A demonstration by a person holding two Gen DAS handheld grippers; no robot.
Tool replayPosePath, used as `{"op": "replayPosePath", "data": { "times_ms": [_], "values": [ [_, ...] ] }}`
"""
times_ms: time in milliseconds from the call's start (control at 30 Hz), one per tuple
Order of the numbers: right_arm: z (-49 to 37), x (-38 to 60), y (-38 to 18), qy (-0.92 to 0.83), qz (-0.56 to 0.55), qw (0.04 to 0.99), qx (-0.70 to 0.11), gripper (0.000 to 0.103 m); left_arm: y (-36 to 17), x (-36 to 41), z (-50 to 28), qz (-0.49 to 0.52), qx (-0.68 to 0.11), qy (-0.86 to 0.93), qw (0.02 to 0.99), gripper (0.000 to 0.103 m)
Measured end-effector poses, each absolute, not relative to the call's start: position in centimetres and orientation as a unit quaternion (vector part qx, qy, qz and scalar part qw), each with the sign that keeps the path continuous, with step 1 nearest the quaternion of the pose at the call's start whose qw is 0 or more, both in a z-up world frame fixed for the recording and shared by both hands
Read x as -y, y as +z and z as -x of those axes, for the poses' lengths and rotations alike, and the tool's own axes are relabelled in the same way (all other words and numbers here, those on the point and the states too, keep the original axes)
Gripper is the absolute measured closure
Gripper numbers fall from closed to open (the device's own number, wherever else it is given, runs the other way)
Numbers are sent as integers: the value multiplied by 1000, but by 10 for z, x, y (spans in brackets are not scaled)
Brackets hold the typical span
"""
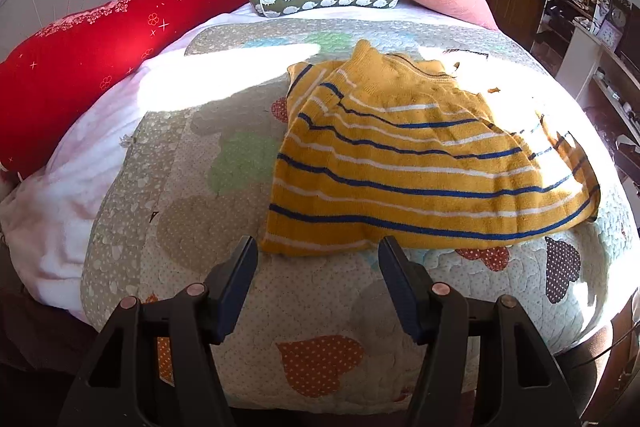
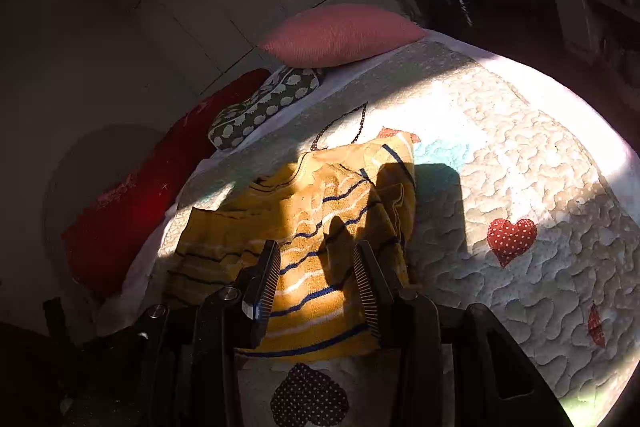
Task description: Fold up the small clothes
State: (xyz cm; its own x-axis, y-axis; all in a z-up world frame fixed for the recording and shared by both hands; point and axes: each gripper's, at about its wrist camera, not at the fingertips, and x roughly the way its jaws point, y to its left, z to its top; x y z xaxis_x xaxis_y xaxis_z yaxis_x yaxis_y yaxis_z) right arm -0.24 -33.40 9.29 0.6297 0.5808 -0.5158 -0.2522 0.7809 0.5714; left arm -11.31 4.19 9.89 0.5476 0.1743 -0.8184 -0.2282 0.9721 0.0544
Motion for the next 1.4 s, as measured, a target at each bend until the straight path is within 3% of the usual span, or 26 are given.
{"op": "replayPosePath", "data": {
  "times_ms": [100, 133, 500, 867, 1067, 1300, 1333, 1367, 1400],
  "values": [
    [22, 366, 85, 239, -308, 864, -318, 53, 109, -33, 108, 26, -445, 102, 889, 36],
    [22, 374, 79, 235, -324, 856, -328, 53, 111, -30, 104, 26, -444, 98, 891, 32],
    [27, 384, 25, 220, -332, 821, -409, 51, 125, 63, -8, 12, -496, -56, 866, 32],
    [15, 356, 9, 231, -306, 818, -429, 41, 70, 189, -158, -7, -583, -123, 803, 31],
    [6, 351, 9, 244, -311, 815, -424, 37, 40, 221, -193, -36, -609, -108, 785, 31],
    [5, 335, 5, 249, -291, 825, -417, 40, 23, 253, -198, -101, -618, -117, 771, 27],
    [5, 333, 4, 250, -289, 827, -413, 47, 21, 256, -195, -117, -614, -113, 773, 36],
    [5, 331, 4, 255, -288, 825, -413, 69, 25, 258, -192, -127, -604, -108, 779, 65],
    [4, 329, 3, 262, -289, 821, -418, 75, 29, 256, -189, -133, -596, -102, 785, 83]
  ]
}}
